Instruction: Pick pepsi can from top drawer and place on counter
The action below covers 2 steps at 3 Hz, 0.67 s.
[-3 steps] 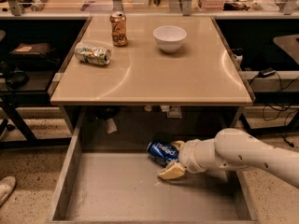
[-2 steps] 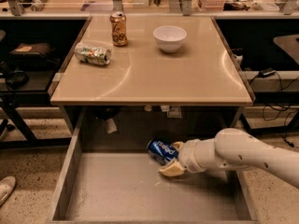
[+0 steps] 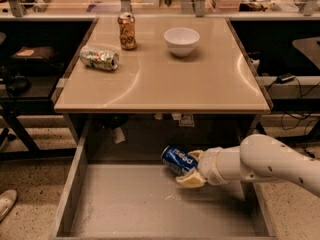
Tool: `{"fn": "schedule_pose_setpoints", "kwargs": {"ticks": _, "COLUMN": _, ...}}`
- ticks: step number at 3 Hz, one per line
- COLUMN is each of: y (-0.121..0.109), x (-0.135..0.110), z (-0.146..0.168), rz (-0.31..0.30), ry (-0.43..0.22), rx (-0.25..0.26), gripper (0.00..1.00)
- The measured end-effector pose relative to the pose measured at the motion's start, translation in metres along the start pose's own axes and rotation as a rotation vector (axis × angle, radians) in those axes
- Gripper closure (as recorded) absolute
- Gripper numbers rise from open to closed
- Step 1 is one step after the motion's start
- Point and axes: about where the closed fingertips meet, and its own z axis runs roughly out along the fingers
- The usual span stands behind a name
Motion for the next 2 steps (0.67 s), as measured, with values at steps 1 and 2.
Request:
{"fn": "schedule_pose_setpoints", "kwargs": {"ticks": 1, "y": -0.002, "x": -0.017, "z": -0.052, "rz": -0.043, "ry": 0.008, "rx": 0.057, "gripper": 1.0}}
{"fn": "schedule_pose_setpoints", "kwargs": {"ticks": 2, "y": -0.008, "x": -0.03, "z": -0.102, "rz": -0.08, "ry": 0.023, "rx": 0.108, "gripper": 1.0}}
